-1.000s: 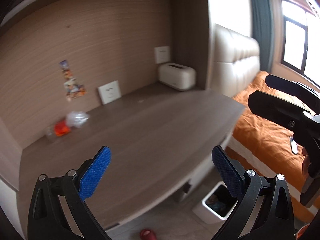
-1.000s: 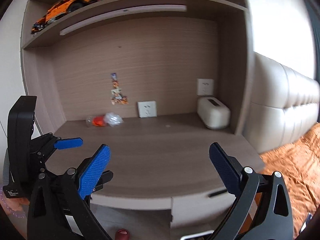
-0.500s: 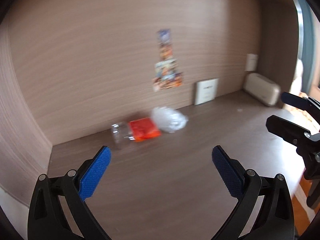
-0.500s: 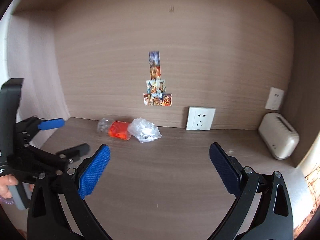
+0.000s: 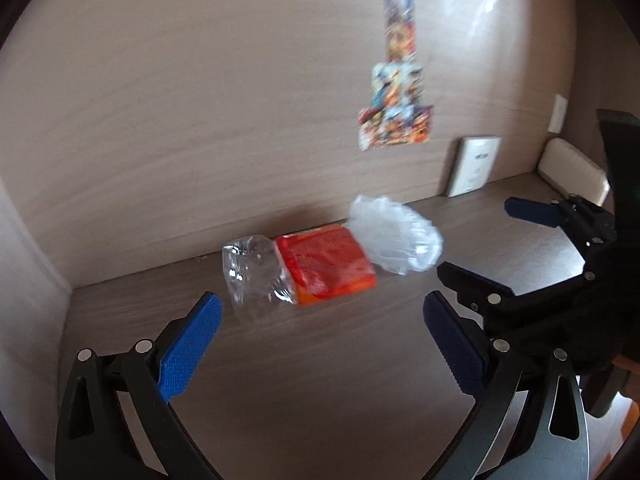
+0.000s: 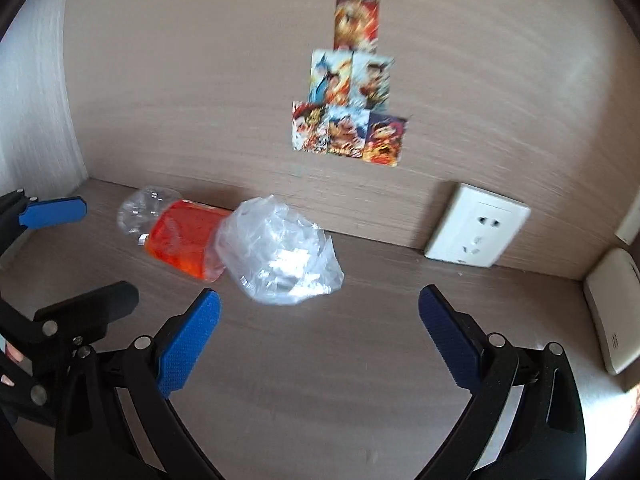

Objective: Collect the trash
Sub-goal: 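Grasp the red-labelled plastic bottle with the left tool while the right tool grasps the clear bag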

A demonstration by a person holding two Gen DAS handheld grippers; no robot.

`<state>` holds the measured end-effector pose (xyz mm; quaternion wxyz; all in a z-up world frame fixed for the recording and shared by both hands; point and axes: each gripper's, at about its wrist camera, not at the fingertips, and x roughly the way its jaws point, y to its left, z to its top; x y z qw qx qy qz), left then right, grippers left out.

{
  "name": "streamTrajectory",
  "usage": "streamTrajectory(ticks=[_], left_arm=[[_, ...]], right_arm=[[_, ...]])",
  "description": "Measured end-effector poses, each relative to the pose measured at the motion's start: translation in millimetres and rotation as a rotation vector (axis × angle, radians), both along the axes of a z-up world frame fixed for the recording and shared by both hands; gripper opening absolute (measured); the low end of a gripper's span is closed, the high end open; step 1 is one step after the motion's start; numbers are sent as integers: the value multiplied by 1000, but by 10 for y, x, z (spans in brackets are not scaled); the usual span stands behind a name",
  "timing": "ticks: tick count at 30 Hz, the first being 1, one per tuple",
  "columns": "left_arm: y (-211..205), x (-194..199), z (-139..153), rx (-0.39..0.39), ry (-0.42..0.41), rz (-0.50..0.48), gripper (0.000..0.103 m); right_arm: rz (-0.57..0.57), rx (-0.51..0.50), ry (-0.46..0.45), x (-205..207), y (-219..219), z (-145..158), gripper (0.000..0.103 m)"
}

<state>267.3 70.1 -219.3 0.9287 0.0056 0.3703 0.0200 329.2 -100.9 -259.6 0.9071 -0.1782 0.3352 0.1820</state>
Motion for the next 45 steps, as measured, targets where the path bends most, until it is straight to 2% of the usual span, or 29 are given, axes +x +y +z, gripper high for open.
streamTrajectory(ticks=[4,9,15,19,23,25,29,37,40,42,45], left_arm=[[161,250,-137,-79,45,-13,98],[200,418,-188,-77,63,-68,98],[268,605,-238,-62,65,-86,98],[328,754,-315,-45,92,-66,98],[278,818,-348,-53,115,-90,98],[217,827,-367,-29,114,-98,98],[169,887,-431,-59,137,-122,99],[105,901,-463,-55,134,-146,97],[181,817,-404,-101,121,-144,87],[287,723,-377,-152,112,-151,67],[302,724,-361,-177,122,-175,65]], right_arm=[[17,-14,34,217,97,-112,99],[48,-47,35,332,231,-192,99],[52,-64,42,495,336,-231,98],[59,-71,90,582,433,-283,64],[55,-71,106,565,501,-317,56],[47,-65,109,540,460,-288,42],[34,-75,107,497,441,-276,40],[-6,-68,95,341,263,-143,42],[-13,-66,85,256,186,-71,43],[-19,-64,81,227,129,-16,43],[-35,-59,74,237,24,95,43]])
